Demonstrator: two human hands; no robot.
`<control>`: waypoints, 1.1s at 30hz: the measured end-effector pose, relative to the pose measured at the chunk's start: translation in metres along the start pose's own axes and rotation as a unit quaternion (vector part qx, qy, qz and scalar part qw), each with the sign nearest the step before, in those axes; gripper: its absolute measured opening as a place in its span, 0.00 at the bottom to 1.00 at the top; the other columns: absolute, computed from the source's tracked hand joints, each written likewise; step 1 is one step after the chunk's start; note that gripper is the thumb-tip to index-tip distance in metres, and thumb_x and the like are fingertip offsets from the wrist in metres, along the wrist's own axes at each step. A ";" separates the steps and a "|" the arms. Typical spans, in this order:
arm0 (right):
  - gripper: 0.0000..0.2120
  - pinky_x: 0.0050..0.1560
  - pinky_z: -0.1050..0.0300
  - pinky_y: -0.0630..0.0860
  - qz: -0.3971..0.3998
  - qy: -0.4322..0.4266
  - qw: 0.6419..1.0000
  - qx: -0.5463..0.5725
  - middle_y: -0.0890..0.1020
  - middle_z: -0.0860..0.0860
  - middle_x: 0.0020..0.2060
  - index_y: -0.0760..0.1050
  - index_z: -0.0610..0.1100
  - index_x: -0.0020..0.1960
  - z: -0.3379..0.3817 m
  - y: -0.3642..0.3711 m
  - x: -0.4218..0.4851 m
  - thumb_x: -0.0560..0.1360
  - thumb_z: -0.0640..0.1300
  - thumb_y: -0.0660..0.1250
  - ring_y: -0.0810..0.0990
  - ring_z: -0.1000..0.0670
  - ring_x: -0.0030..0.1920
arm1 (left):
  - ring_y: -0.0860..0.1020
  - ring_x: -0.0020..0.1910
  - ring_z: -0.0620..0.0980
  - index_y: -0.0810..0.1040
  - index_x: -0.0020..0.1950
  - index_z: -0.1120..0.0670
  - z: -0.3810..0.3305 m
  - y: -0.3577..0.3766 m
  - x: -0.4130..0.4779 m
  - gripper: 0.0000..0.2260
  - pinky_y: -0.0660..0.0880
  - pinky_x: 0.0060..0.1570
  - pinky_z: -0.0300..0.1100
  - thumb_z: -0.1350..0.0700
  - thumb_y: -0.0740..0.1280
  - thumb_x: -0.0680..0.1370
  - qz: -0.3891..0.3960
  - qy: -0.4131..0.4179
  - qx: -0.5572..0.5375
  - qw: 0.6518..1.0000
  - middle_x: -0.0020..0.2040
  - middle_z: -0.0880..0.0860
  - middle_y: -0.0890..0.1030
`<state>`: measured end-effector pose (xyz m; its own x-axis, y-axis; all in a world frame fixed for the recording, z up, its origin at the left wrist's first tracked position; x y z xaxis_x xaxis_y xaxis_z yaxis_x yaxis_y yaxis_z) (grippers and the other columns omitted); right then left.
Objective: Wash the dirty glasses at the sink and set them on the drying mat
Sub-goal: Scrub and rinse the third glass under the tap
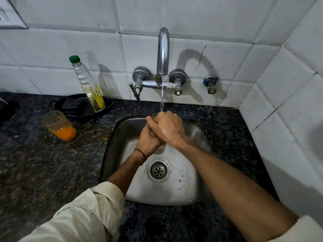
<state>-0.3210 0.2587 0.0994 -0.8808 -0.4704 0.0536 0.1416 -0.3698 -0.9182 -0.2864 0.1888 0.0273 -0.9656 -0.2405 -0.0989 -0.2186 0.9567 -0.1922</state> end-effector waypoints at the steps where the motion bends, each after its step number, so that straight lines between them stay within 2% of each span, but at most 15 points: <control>1: 0.22 0.42 0.54 0.72 0.046 -0.040 0.998 0.015 0.74 0.51 0.30 0.78 0.47 0.35 0.001 -0.003 0.003 0.81 0.58 0.60 0.73 0.50 0.33 | 0.82 0.49 0.45 0.77 0.59 0.57 -0.002 0.000 0.000 0.12 0.78 0.46 0.32 0.64 0.70 0.76 0.069 -0.007 -0.064 0.995 0.48 0.51 0.83; 3: 0.23 0.35 0.56 0.70 0.125 -0.093 0.986 0.064 0.76 0.51 0.25 0.75 0.48 0.29 0.000 -0.008 0.002 0.79 0.58 0.63 0.74 0.52 0.28 | 0.82 0.55 0.51 0.79 0.57 0.57 -0.006 -0.001 -0.003 0.14 0.78 0.53 0.41 0.69 0.70 0.74 0.212 0.010 -0.164 0.963 0.51 0.54 0.84; 5: 0.22 0.33 0.55 0.74 0.128 -0.084 0.982 0.108 0.78 0.51 0.23 0.77 0.46 0.29 -0.005 -0.012 0.002 0.78 0.56 0.65 0.77 0.53 0.26 | 0.81 0.54 0.56 0.79 0.56 0.60 -0.010 0.001 -0.005 0.11 0.78 0.57 0.51 0.67 0.69 0.74 0.272 0.023 -0.196 0.942 0.51 0.60 0.82; 8: 0.22 0.41 0.52 0.78 0.058 0.008 0.990 0.129 0.80 0.51 0.27 0.77 0.44 0.31 -0.014 -0.013 0.010 0.78 0.56 0.63 0.80 0.52 0.31 | 0.83 0.46 0.48 0.78 0.51 0.56 -0.017 0.004 0.004 0.12 0.79 0.52 0.49 0.59 0.75 0.70 0.072 0.013 -0.016 0.997 0.46 0.55 0.83; 10: 0.24 0.46 0.50 0.78 0.043 0.069 0.992 0.095 0.80 0.49 0.32 0.75 0.44 0.33 -0.017 -0.005 0.012 0.79 0.59 0.60 0.80 0.47 0.37 | 0.82 0.44 0.49 0.77 0.49 0.52 -0.030 0.007 0.001 0.10 0.80 0.47 0.47 0.54 0.74 0.72 -0.071 0.032 0.155 0.985 0.44 0.53 0.83; 12: 0.23 0.44 0.51 0.75 0.023 0.067 0.996 0.049 0.78 0.48 0.34 0.74 0.45 0.36 -0.016 -0.004 0.012 0.80 0.60 0.58 0.78 0.46 0.37 | 0.82 0.43 0.47 0.77 0.51 0.52 -0.029 0.009 0.002 0.08 0.80 0.43 0.41 0.53 0.72 0.74 -0.088 0.046 0.163 0.982 0.43 0.51 0.83; 14: 0.22 0.41 0.53 0.73 0.018 -0.011 1.000 0.007 0.76 0.49 0.31 0.74 0.46 0.33 -0.010 -0.015 0.007 0.81 0.57 0.58 0.75 0.48 0.33 | 0.82 0.43 0.42 0.78 0.51 0.53 -0.021 0.007 0.009 0.10 0.78 0.42 0.33 0.59 0.75 0.73 0.018 0.027 0.048 0.998 0.44 0.50 0.83; 18: 0.21 0.33 0.59 0.70 0.139 -0.106 0.984 0.046 0.77 0.51 0.26 0.73 0.51 0.29 -0.007 -0.020 -0.001 0.80 0.56 0.62 0.76 0.54 0.28 | 0.82 0.51 0.53 0.81 0.52 0.63 -0.024 -0.001 0.006 0.12 0.79 0.55 0.47 0.69 0.71 0.69 0.256 0.056 -0.092 0.960 0.47 0.57 0.84; 20: 0.22 0.33 0.56 0.70 0.074 -0.068 0.991 0.089 0.77 0.51 0.25 0.76 0.47 0.30 -0.008 -0.020 0.003 0.79 0.55 0.63 0.76 0.52 0.27 | 0.81 0.48 0.51 0.79 0.50 0.63 -0.026 -0.001 0.010 0.09 0.79 0.51 0.45 0.70 0.69 0.71 0.210 0.072 -0.066 0.973 0.44 0.55 0.83; 23: 0.25 0.40 0.54 0.69 -0.065 0.066 0.991 0.099 0.79 0.48 0.32 0.77 0.41 0.38 -0.008 -0.013 0.001 0.82 0.57 0.56 0.76 0.47 0.33 | 0.81 0.41 0.46 0.76 0.47 0.51 -0.022 0.002 0.015 0.04 0.78 0.39 0.38 0.56 0.70 0.76 -0.010 0.085 0.119 0.989 0.40 0.48 0.82; 25: 0.25 0.46 0.50 0.73 -0.074 0.106 0.991 0.038 0.82 0.44 0.40 0.80 0.40 0.46 -0.005 -0.005 0.000 0.83 0.58 0.53 0.79 0.44 0.42 | 0.81 0.41 0.46 0.74 0.48 0.51 -0.021 0.003 0.009 0.04 0.78 0.38 0.40 0.52 0.66 0.79 -0.097 0.067 0.157 0.981 0.39 0.46 0.80; 28: 0.23 0.45 0.51 0.75 -0.022 0.016 1.000 0.017 0.81 0.46 0.37 0.80 0.43 0.40 0.000 -0.007 0.004 0.82 0.57 0.57 0.80 0.45 0.39 | 0.79 0.43 0.40 0.75 0.53 0.53 -0.016 0.003 0.007 0.08 0.74 0.43 0.27 0.57 0.71 0.77 0.004 0.068 0.143 0.987 0.43 0.44 0.78; 29: 0.23 0.42 0.53 0.74 0.017 -0.035 0.999 0.035 0.78 0.48 0.31 0.77 0.46 0.33 0.003 -0.010 0.003 0.82 0.57 0.58 0.77 0.48 0.34 | 0.81 0.47 0.42 0.76 0.55 0.55 -0.014 0.003 0.006 0.11 0.76 0.48 0.29 0.61 0.73 0.75 0.087 0.052 0.042 0.994 0.46 0.48 0.81; 31: 0.25 0.36 0.55 0.72 0.068 -0.099 0.991 0.065 0.75 0.51 0.25 0.73 0.49 0.27 0.006 -0.015 0.001 0.80 0.57 0.61 0.74 0.52 0.27 | 0.82 0.55 0.51 0.78 0.57 0.55 -0.015 -0.002 -0.002 0.16 0.78 0.59 0.47 0.66 0.73 0.72 0.200 0.036 -0.143 0.969 0.52 0.56 0.83; 33: 0.25 0.37 0.53 0.74 0.047 -0.087 0.991 0.090 0.77 0.50 0.26 0.76 0.47 0.29 0.003 -0.015 0.001 0.80 0.58 0.61 0.76 0.51 0.28 | 0.82 0.53 0.52 0.79 0.54 0.53 -0.018 -0.005 -0.001 0.16 0.79 0.59 0.51 0.64 0.74 0.69 0.180 0.045 -0.132 0.974 0.50 0.54 0.84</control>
<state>-0.3225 0.2618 0.1142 -0.7703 -0.6355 0.0522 0.3120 -0.4470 -0.8384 -0.2869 0.1875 0.0458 -0.9922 0.1222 -0.0256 0.1191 0.9880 0.0986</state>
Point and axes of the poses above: each hand's wrist, its own x-axis towards the middle knuckle, its own y-axis out of the palm, z = x × y, the point moved 6 cm from there along x, towards the middle knuckle
